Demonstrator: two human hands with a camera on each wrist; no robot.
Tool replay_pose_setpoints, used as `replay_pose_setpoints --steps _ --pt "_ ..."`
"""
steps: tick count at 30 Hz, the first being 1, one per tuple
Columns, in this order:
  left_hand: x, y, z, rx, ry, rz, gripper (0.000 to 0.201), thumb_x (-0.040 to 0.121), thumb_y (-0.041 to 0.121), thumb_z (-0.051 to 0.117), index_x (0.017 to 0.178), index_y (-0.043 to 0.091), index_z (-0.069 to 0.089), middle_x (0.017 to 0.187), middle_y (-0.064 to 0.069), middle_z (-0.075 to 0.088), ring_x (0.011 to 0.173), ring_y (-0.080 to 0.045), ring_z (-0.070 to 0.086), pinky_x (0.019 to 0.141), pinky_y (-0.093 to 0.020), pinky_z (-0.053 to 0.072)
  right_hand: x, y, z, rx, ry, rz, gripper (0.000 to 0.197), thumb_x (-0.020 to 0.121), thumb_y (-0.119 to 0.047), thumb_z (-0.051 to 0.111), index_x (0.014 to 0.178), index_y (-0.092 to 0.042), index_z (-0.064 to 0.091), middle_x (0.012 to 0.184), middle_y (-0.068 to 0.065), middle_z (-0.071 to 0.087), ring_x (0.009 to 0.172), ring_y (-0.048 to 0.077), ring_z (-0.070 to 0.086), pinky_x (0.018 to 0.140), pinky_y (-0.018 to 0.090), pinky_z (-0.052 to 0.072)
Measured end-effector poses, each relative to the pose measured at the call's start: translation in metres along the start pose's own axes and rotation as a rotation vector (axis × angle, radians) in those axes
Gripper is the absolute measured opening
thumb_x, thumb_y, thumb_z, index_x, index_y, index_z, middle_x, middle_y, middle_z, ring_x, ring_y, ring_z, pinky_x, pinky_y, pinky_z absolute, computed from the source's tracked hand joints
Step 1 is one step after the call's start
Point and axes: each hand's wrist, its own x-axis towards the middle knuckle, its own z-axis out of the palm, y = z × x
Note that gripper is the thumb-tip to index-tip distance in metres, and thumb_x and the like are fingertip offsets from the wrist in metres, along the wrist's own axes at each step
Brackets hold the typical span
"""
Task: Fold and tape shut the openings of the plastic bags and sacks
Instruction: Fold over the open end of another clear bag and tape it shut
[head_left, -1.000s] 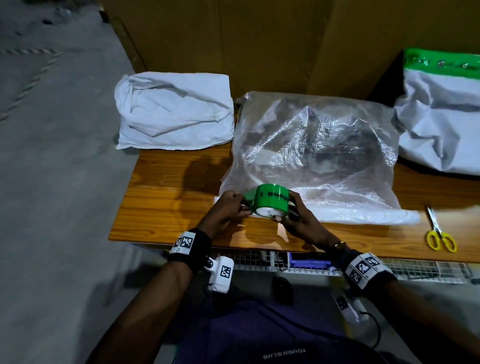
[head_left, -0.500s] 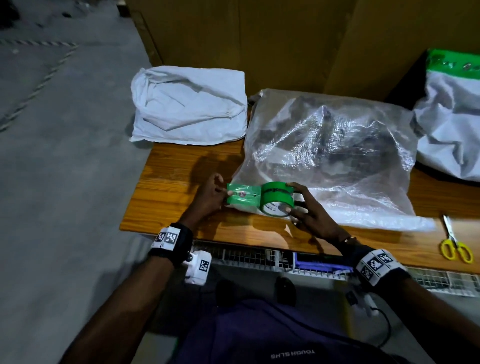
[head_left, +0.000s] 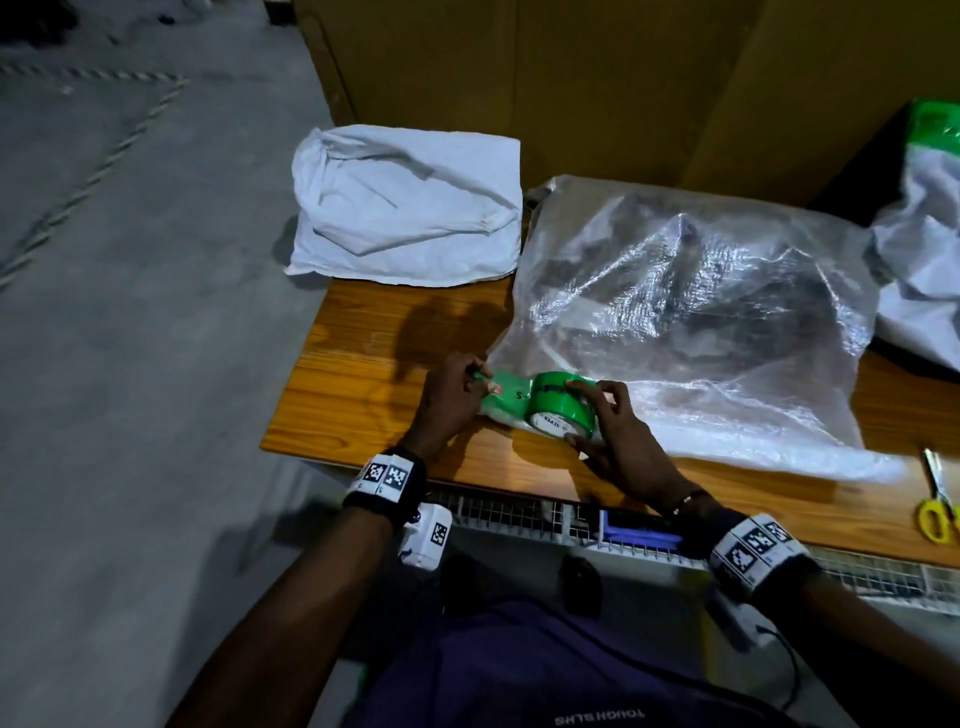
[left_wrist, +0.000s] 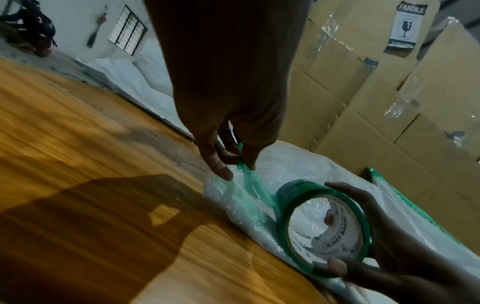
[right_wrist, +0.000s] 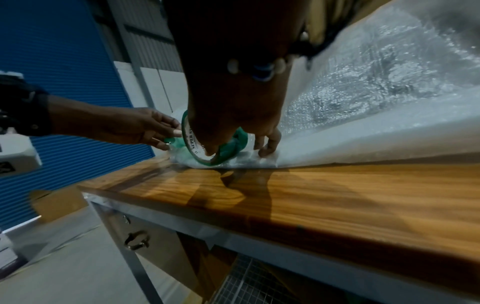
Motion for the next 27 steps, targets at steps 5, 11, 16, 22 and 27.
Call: replay_pose_setpoints --steps 5,11,16,22,27 --pt "0.004 -0.017 -0.013 -0.017 -0.082 0.076 0.021 0.085 0.006 0.083 0.103 0.010 0.075 0.106 0.005 0.068 0.092 0.006 0.063 0.072 -0.007 0.045 0.006 -0.008 0.008 -0.153 -0.003 0.050 0.079 0.098 -0.009 0.068 0.159 -0.037 0.027 0.149 0.009 0.025 0.074 0.015 0.056 0.065 0.018 0.044" --pt "0.005 -0.038 0.002 0.002 -0.049 0.063 0.024 0.088 -0.003 0.076 0.108 0.010 0.076 0.117 -0.009 0.069 0.107 -0.018 0.066 0.078 -0.010 0.053 0.014 -0.013 0.012 -0.208 -0.054 0.076 0.100 0.083 0.004 0.066 0.162 -0.039 0.021 0.152 0.016 0.020 0.071 0.022 0.052 0.064 0.028 0.046" --pt "0.012 -0.049 0.008 -0.009 -0.031 0.013 0.023 0.088 -0.002 0.077 0.109 0.007 0.077 0.116 -0.008 0.070 0.102 -0.013 0.068 0.079 -0.008 0.052 0.023 -0.029 0.016 -0.287 -0.084 0.138 0.099 0.084 -0.006 0.066 0.162 -0.044 0.018 0.153 0.015 0.016 0.087 0.037 0.056 0.067 0.043 0.056" --pt "0.028 -0.063 0.018 0.052 -0.066 -0.159 0.032 0.079 0.004 0.087 0.110 0.007 0.077 0.110 -0.007 0.075 0.100 -0.017 0.071 0.074 -0.009 0.052 0.038 -0.047 0.023 -0.397 -0.104 0.144 0.090 0.089 -0.013 0.064 0.162 -0.042 0.019 0.151 0.019 0.019 0.101 0.043 0.051 0.069 0.049 0.058" --pt "0.025 -0.051 0.012 -0.019 -0.101 -0.166 0.025 0.087 0.007 0.081 0.112 0.006 0.078 0.112 -0.011 0.077 0.102 -0.020 0.071 0.085 -0.028 0.056 0.039 -0.046 0.022 -0.334 -0.079 0.159 0.095 0.085 -0.008 0.069 0.160 -0.043 0.023 0.150 0.015 0.020 0.101 0.040 0.052 0.069 0.047 0.060"
